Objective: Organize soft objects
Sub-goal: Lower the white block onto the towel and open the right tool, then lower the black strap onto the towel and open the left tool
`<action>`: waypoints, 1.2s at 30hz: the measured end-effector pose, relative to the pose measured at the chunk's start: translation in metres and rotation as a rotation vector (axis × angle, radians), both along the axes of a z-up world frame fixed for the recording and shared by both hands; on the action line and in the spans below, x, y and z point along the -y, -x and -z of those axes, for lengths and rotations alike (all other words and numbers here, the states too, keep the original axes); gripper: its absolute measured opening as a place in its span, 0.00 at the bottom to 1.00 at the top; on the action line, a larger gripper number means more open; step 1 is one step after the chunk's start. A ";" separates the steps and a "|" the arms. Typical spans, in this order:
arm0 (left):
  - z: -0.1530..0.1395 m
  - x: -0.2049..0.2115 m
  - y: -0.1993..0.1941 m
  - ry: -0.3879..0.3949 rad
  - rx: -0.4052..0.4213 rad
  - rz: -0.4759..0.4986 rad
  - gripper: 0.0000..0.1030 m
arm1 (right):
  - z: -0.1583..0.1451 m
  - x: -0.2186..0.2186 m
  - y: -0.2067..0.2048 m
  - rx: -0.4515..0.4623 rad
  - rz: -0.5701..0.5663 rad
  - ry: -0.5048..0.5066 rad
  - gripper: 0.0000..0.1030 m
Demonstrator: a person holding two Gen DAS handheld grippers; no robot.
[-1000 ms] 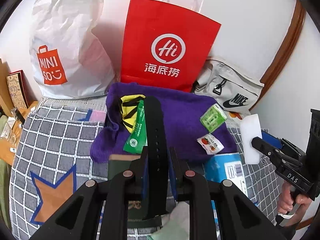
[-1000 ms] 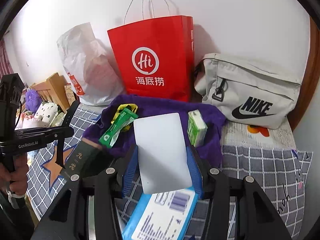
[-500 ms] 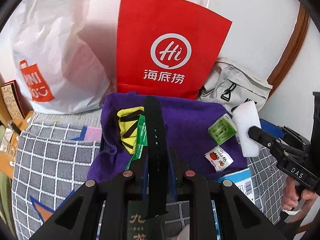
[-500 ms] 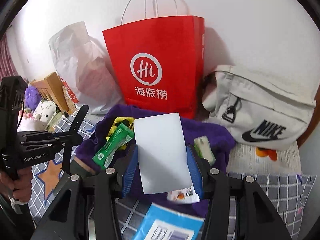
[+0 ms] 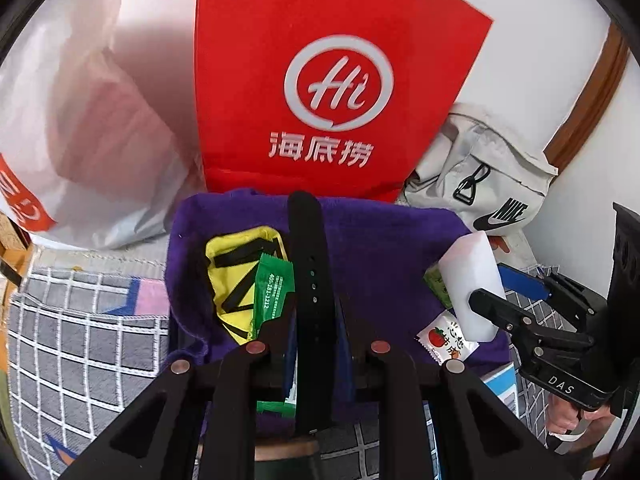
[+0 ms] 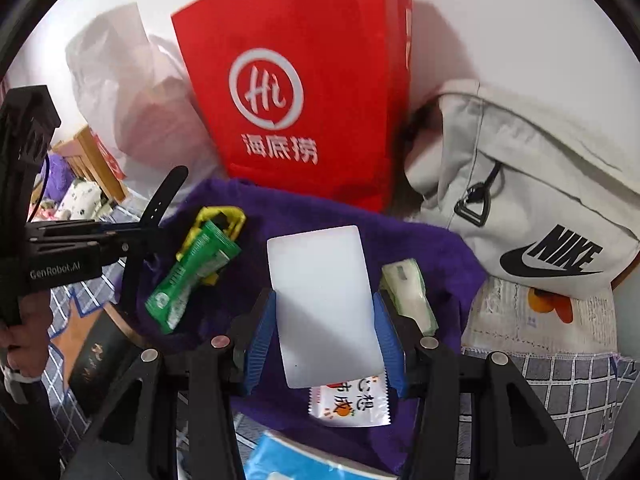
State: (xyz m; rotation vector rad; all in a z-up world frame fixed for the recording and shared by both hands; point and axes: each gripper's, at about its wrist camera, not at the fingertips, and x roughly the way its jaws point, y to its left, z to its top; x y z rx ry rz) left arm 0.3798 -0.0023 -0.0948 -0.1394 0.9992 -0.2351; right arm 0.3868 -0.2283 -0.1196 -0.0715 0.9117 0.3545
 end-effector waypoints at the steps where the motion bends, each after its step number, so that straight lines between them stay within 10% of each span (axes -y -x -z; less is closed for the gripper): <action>1: 0.003 0.000 -0.002 0.004 -0.007 0.000 0.17 | 0.002 0.001 -0.001 -0.009 -0.001 0.002 0.47; 36: 0.052 0.013 -0.020 0.035 -0.124 0.048 0.17 | 0.057 -0.021 -0.020 -0.163 -0.056 0.062 0.48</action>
